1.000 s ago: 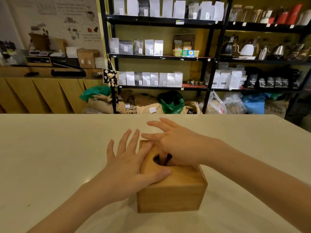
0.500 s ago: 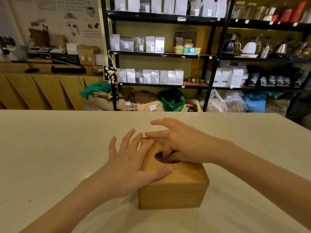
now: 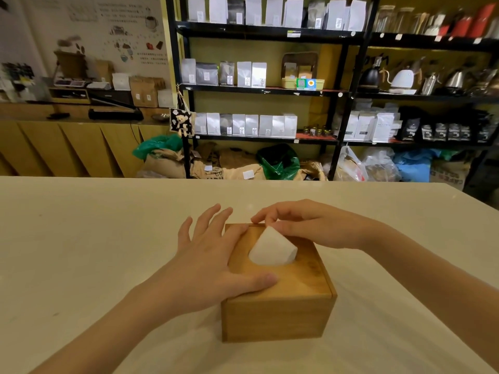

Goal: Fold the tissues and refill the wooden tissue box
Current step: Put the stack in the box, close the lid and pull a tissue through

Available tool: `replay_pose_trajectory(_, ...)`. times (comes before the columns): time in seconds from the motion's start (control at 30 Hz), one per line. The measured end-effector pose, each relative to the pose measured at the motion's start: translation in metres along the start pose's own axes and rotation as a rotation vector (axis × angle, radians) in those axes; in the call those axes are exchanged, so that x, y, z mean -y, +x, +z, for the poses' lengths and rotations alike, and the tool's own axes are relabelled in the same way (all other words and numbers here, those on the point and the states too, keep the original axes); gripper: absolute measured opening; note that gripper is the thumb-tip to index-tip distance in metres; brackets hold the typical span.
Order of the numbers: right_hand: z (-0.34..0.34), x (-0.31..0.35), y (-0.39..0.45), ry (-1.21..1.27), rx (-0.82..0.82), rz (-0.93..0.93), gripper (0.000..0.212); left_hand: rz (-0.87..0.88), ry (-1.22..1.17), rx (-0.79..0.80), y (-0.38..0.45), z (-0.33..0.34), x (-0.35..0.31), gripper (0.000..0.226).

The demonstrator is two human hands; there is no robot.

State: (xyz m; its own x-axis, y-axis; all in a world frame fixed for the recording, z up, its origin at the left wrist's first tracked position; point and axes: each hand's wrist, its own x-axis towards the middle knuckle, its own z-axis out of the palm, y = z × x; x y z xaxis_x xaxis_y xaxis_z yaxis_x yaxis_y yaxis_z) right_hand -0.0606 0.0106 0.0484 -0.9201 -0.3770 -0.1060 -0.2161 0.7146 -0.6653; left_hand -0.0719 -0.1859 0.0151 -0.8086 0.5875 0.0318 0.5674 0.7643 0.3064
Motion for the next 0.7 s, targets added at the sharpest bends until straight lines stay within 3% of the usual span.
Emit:
replay_pose_trajectory(0.17, 0.002, 0.002, -0.001, 0.191, -0.091, 0.093, 0.024, 0.017, -0.164, -0.05, 0.004, -0.008, -0.007, 0.085)
replay_pose_trajectory(0.3, 0.005, 0.005, 0.0, 0.233, -0.126, 0.136, 0.02, 0.104, -0.309, -0.115, 0.006, -0.011, -0.009, 0.051)
replay_pose_trajectory(0.47, 0.008, 0.005, -0.002, 0.191, -0.211, 0.12, 0.014, 0.159, -0.506, -0.351, 0.015, -0.014, -0.013, 0.019)
replay_pose_trajectory(0.63, 0.017, 0.001, -0.021, 0.252, -0.657, 0.028, 0.044, 0.157, -0.657, -0.511, 0.023, -0.012, -0.017, 0.02)
replay_pose_trajectory(0.7, 0.026, 0.002, -0.032, 0.016, -0.724, -0.021, 0.056, 0.165, -0.651, -0.507, 0.023, -0.012, -0.017, 0.022)
